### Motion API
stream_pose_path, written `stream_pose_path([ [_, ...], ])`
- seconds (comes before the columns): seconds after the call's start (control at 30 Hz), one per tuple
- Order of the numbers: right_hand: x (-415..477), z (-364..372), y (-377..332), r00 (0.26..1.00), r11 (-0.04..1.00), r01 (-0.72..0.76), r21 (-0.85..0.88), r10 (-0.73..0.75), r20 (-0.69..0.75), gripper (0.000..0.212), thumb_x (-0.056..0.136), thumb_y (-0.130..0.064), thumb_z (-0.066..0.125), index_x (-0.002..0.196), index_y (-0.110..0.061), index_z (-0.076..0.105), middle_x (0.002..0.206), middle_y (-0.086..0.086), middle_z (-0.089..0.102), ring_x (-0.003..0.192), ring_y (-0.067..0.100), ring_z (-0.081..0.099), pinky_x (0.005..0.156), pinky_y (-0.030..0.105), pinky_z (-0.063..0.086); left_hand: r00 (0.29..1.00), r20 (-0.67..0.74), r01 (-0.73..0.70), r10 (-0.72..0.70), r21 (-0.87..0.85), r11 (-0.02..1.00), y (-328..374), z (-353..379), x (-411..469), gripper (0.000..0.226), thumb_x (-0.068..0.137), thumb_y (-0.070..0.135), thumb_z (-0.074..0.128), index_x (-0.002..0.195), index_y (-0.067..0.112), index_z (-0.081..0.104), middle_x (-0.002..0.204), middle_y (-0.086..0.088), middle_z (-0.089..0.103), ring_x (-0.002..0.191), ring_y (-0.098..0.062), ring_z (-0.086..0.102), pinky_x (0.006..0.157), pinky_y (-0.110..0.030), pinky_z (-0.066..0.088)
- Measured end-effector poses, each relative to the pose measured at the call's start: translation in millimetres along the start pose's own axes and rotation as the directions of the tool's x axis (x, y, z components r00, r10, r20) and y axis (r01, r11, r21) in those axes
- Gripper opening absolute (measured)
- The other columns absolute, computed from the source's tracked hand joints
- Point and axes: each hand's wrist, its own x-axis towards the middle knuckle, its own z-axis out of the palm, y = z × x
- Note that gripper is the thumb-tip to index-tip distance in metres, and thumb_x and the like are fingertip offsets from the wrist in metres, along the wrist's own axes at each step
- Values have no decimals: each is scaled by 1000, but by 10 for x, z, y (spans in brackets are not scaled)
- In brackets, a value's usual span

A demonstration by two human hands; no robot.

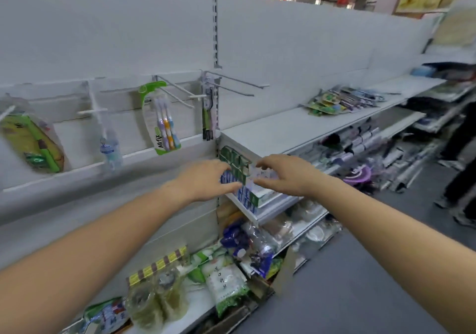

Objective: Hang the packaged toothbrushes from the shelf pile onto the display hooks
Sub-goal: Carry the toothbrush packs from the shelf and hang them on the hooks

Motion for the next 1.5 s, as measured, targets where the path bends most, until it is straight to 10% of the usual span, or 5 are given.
stream_pose_path([
  [0.63,-2190,-143,3273,926,924,-378,-54,377,-21,59,93,-65,49,129,-19,56,118,1,63,104,22,61,83,39,52,957,39,-288,289,-24,957,3406,690,2162,83,84,88,34,127,22,62,122,1,67,107,-22,63,87,-42,55],
  [1.27,-668,-258,5405,916,916,-402,-9,402,-14,69,94,-66,47,141,-17,51,133,3,62,117,21,60,99,42,51,973,-55,-223,224,16,975,3310,882,4803,62,89,81,41,89,23,64,76,5,61,68,-14,58,54,-28,40],
  [1.5,-242,-279,6259,937,937,-348,14,348,-19,67,94,-66,47,140,-18,52,135,2,61,120,21,59,98,43,51,984,-71,-157,161,58,986,3482,981,5588,82,88,84,36,116,14,68,103,-3,71,91,-22,66,75,-40,59],
])
